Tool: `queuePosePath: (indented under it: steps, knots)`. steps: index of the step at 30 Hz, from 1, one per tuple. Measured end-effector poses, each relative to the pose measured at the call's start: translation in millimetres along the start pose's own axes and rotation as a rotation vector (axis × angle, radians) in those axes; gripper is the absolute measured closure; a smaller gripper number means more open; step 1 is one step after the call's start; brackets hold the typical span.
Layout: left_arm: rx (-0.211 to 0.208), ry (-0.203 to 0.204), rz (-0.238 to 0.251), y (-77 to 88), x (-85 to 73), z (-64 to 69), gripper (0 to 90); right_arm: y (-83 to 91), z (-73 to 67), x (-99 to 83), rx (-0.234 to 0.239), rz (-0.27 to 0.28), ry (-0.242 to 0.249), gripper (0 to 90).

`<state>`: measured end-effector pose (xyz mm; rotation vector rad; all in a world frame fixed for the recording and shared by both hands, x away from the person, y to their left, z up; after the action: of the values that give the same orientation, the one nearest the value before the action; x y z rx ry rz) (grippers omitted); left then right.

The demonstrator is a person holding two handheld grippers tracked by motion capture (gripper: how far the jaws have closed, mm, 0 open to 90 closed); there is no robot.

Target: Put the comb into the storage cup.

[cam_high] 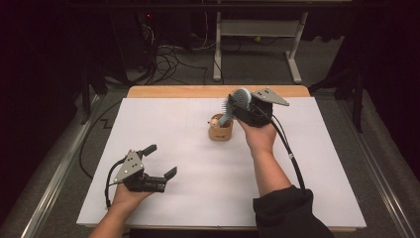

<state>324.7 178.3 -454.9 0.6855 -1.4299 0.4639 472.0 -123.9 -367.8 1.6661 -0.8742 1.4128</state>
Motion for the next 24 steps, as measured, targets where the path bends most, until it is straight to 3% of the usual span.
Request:
queuePosePath:
  steps: [24]
  knots:
    - [-0.009,-0.002,-0.003,-1.0,-0.2,1.4,0.0,7.4,14.5,-11.0,-0.021,-0.025,-0.016,39.8]
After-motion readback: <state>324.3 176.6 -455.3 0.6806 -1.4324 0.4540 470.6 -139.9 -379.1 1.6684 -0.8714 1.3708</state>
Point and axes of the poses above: each handheld gripper's, and its own axes: y roughly backward along the jaws, x roughly out of its top, z roughly to its right, the point moved 4 cm from there along -y, roughly forward along the jaws, and after that the axes turned 5 degrees about z, right-handed, at the moved point
